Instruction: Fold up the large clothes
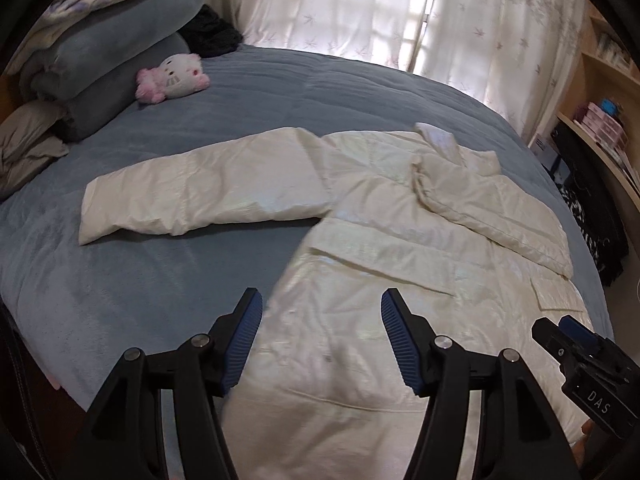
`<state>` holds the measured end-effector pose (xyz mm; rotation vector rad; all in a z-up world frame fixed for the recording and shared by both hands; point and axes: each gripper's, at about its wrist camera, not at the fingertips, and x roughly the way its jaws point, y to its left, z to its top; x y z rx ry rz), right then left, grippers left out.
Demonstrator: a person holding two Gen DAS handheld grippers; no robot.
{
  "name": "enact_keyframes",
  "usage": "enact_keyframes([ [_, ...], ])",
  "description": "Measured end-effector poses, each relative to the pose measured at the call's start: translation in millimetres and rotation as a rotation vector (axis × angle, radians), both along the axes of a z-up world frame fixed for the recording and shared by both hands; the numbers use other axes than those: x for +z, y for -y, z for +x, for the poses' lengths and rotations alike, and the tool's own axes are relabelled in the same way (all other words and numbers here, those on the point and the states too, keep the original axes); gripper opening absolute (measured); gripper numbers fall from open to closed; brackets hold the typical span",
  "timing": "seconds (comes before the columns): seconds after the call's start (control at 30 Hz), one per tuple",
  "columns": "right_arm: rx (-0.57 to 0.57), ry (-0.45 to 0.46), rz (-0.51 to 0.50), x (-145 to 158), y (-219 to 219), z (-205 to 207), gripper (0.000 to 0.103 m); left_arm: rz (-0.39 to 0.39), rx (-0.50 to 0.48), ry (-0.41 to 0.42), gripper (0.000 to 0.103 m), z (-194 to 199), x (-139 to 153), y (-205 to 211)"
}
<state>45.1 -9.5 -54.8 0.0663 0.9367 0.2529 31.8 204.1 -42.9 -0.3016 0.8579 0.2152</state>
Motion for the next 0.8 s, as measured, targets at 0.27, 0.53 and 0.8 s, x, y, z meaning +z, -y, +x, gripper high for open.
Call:
enact_keyframes([
  [0.27,0.106,0.044,-0.028,9.4,-79.0,27.9,0.065,-0.120,0.067,-0.001,0.061,-1.7,-22.4,-84.5],
  [0.53,0.185,0.065,-0.037,5.6,-152.7,67.1,0.065,-0.357,0.126,0.027,0.061,16.0,-66.6,-174.0],
  [0.8,0.231,0.039,-0.046,-12.4,-200.1,97.6,0.065,-0.562,0.238,0.049,0.061,40.6,-118.8,-242.9],
])
